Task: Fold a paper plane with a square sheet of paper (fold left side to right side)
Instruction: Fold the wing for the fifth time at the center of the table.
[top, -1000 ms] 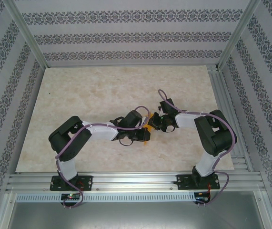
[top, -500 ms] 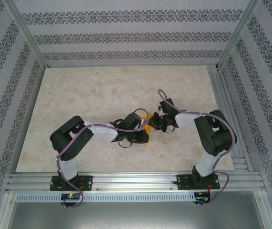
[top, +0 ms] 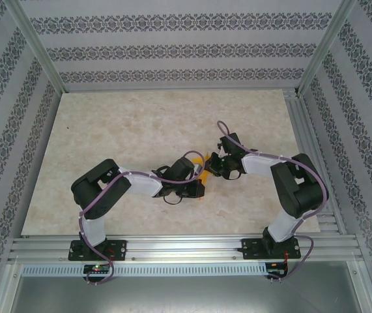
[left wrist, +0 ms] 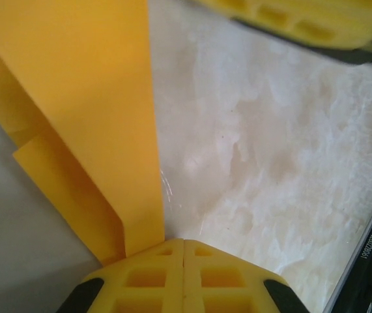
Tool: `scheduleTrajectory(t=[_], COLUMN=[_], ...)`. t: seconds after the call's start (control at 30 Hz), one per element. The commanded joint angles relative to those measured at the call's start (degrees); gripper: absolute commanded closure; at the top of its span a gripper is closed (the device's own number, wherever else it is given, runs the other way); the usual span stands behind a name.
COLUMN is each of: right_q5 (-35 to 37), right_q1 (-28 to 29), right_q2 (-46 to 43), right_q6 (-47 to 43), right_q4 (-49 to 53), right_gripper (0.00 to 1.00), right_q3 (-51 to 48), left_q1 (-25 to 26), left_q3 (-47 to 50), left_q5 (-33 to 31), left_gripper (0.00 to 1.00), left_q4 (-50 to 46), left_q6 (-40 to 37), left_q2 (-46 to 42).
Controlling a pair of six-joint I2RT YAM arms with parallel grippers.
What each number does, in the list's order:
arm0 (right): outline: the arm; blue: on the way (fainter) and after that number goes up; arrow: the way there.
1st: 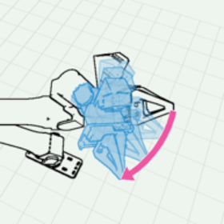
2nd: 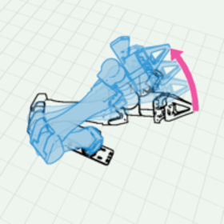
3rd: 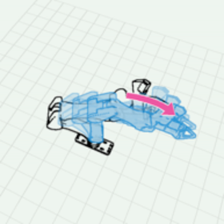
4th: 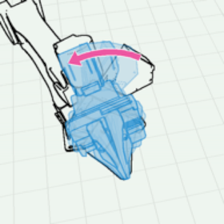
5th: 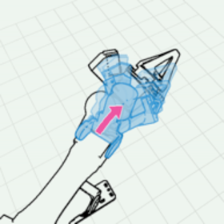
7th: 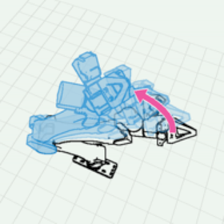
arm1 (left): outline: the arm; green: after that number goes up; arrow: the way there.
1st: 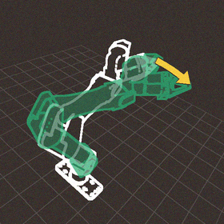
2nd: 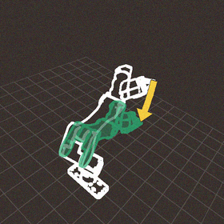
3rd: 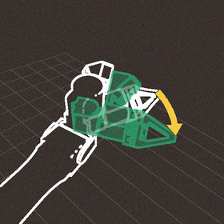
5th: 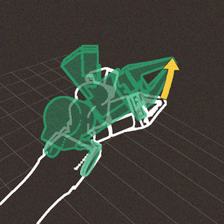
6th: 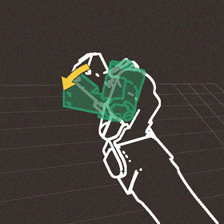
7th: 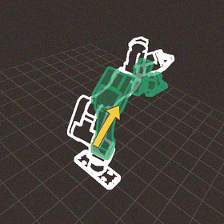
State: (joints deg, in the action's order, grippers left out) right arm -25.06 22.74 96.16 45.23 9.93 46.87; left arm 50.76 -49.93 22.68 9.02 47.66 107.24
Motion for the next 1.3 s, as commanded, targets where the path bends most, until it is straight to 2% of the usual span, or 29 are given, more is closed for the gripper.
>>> scheduleTrajectory(t=[0.0, 0.17, 0.3, 0.8, 1.03, 1.27], right_q5=[0.66, -0.88, -2.25, -1.88, 4.33, 8.06], right_q1=[-1.29, -0.58, 1.69, 3.96, 3.68, 2.53], right_q2=[-4.84, -8.15, -8.04, 1.93, 3.33, 5.13], right_q6=[-2.14, -1.44, 1.66, 3.26, -2.58, -6.13], right_q4=[0.79, 0.11, -4.10, -7.96, -1.05, 1.55], right_gripper=[0.89, 0.89, 0.90, 0.90, 0.90, 0.90], right_q3=[-0.56, -3.71, -6.41, -3.10, -0.10, 3.49], left_q1=[1.53, 1.62, 1.84, 2.10, 2.15, 2.24], left_q3=[3.26, 3.11, 2.63, 2.56, 2.69, 3.53], left_q5=[-2.20, -2.21, -2.42, -2.72, -2.46, -2.24], left_gripper=[0.93, 0.94, 0.94, 0.95, 0.95, 0.95], left_q4=[-4.46, -4.16, -4.53, -4.87, -4.97, -4.31], left_q6=[1.55, 1.74, 1.59, 1.54, 1.43, 1.79], left_q2=[1.57, 1.64, 1.65, 1.72, 1.83, 2.07])
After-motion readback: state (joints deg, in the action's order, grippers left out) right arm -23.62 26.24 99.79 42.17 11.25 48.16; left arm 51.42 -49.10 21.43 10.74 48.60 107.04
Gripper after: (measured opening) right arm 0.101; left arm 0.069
